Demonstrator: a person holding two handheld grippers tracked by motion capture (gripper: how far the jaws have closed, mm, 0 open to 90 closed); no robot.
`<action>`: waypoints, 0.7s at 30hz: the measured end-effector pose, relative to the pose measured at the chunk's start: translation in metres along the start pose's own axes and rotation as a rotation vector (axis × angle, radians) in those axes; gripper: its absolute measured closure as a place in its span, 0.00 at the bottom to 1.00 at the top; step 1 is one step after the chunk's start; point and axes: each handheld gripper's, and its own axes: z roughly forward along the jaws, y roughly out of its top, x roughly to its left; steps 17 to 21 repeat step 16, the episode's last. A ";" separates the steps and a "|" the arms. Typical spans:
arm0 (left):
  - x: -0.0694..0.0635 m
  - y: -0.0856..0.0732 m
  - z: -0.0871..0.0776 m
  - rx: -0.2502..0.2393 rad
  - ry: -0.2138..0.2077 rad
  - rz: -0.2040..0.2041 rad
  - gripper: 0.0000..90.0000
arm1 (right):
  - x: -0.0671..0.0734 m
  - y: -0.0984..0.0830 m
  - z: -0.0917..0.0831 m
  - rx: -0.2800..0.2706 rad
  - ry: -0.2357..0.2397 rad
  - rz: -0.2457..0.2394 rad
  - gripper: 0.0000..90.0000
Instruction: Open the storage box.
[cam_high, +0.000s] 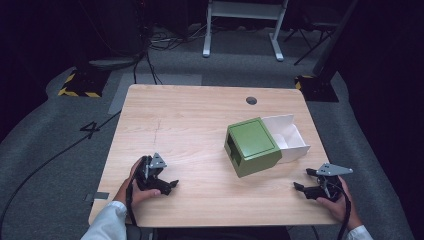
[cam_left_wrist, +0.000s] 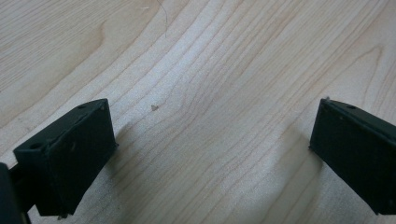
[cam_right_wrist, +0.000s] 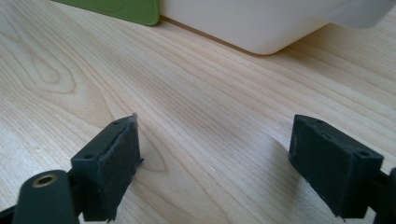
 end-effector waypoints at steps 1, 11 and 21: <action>0.000 0.000 0.000 0.000 0.000 0.000 0.00 | 0.000 0.000 0.000 0.000 0.000 0.000 0.18; 0.000 0.001 0.001 0.005 0.001 -0.004 0.00 | 0.000 0.000 0.000 -0.001 0.001 -0.002 0.18; 0.000 0.001 0.001 0.002 0.002 -0.007 0.00 | 0.000 0.000 0.000 0.000 0.001 -0.003 0.18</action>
